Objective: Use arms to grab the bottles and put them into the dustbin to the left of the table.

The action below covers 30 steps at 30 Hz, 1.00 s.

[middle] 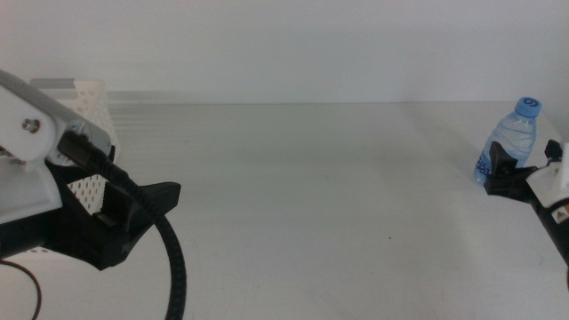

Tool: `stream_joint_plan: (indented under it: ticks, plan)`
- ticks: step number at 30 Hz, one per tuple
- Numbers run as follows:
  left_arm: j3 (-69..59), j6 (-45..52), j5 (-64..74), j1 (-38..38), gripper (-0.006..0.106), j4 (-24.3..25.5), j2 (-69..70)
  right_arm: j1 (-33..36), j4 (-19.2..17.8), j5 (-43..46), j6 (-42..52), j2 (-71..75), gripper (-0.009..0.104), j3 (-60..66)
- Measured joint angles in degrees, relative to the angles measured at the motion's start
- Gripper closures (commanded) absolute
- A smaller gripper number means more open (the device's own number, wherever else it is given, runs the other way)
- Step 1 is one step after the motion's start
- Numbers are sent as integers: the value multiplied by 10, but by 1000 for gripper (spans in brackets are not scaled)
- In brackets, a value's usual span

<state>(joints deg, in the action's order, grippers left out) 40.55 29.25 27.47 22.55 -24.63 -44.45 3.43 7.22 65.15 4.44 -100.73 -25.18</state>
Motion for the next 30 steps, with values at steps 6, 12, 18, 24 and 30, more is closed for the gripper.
stream_joint_plan:
  ticks: [6,12,18,24,30]
  plan:
    - [0,0,0,0,10,0,0,0,46,-1,12,-42,0,-45]
    - [0,0,0,0,10,0,0,-1,53,-33,13,-60,0,-79]
    - [0,0,0,0,10,0,0,-26,38,-46,14,-79,0,-102]
    - [0,0,0,0,10,0,0,-37,-2,-48,14,-113,0,-135]
    - [0,0,0,0,10,0,0,-38,-13,-50,17,-151,0,-180]
